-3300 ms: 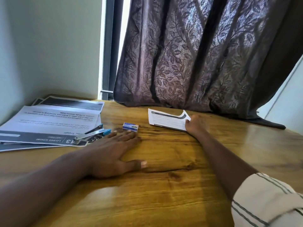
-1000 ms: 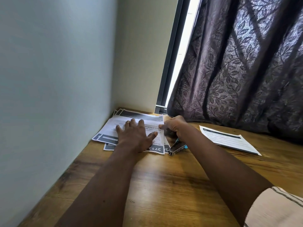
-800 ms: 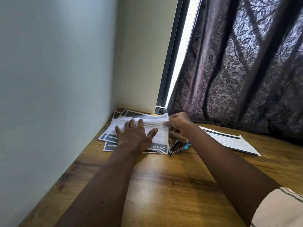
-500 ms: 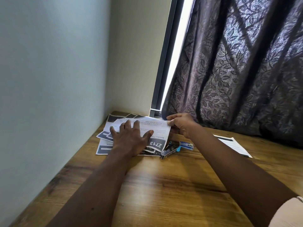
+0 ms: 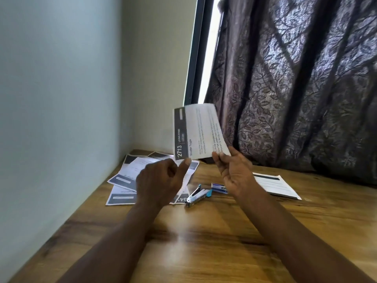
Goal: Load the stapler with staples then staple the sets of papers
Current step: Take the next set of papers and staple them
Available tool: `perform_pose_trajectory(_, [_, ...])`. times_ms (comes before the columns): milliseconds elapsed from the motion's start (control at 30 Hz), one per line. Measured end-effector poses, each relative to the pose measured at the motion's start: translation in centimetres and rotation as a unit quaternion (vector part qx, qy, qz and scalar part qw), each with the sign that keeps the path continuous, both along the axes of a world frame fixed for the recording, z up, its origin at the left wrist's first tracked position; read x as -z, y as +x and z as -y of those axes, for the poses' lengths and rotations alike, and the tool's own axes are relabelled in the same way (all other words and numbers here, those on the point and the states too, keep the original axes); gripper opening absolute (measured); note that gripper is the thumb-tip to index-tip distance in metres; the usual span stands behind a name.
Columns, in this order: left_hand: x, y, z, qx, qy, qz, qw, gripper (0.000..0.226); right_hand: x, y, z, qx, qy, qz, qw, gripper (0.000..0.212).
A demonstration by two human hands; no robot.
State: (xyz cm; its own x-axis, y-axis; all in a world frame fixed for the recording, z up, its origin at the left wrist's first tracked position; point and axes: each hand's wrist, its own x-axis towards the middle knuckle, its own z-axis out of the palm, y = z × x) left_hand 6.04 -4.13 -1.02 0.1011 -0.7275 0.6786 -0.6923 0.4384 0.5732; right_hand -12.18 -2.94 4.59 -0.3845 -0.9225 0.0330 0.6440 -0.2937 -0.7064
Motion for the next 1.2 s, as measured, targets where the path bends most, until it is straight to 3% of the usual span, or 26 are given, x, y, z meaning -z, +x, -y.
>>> perform_pose_trajectory(67, [0.1, -1.0, -0.3, 0.136, 0.069, -0.075, 0.986, 0.06, 0.9, 0.5, -1.1, -0.029, -0.023, 0.019, 0.999, 0.044])
perform_pose_trajectory(167, [-0.6, -2.3, -1.0, 0.299, 0.147, -0.231, 0.914, 0.043, 3.0, 1.7, -2.4, -0.062, -0.038, -0.002, 0.997, 0.046])
perform_pose_trajectory(300, [-1.2, -2.5, -1.2, 0.342, 0.174, -0.335, 0.861, 0.046, 5.5, 2.2, -3.5, -0.105, -0.03, -0.136, 0.985, 0.044])
perform_pose_trajectory(400, [-1.3, -2.1, -0.9, 0.344, 0.197, -0.411, 0.821, 0.05, 6.0, 1.3, -3.3, -0.116, 0.007, -0.336, 0.935, 0.046])
perform_pose_trajectory(500, [-1.2, -1.6, -0.2, 0.342, 0.206, -0.431, 0.809, 0.051, 4.9, 0.5, -3.3, -0.124, 0.006, -0.359, 0.925, 0.041])
perform_pose_trajectory(700, [-1.1, -1.1, 0.2, 0.4, 0.245, -0.411, 0.782, 0.038, 3.6, -1.4, -2.9, -0.113, 0.008, -0.267, 0.957, 0.064])
perform_pose_trajectory(833, [-1.1, -1.0, 0.3, 0.407, 0.239, -0.371, 0.8, 0.038, 3.6, -2.8, -3.2, 0.009, -0.026, -0.372, 0.928, 0.099])
perform_pose_trajectory(967, [-1.6, 0.2, 1.0, 0.392, 0.229, -0.303, 0.838, 0.039, 3.3, -4.1, -3.7, 0.107, -0.131, -0.485, 0.858, 0.087])
perform_pose_trajectory(1100, [-1.6, 0.7, 0.8, 0.387, 0.264, -0.197, 0.861, 0.048, 2.9, -4.3, -3.7, 0.022, -0.058, -0.415, 0.908, 0.06])
perform_pose_trajectory(1200, [-1.2, 0.3, 0.3, 0.375, 0.285, -0.133, 0.872, 0.047, 3.2, -4.9, -3.1, -0.057, 0.046, -0.264, 0.962, 0.035])
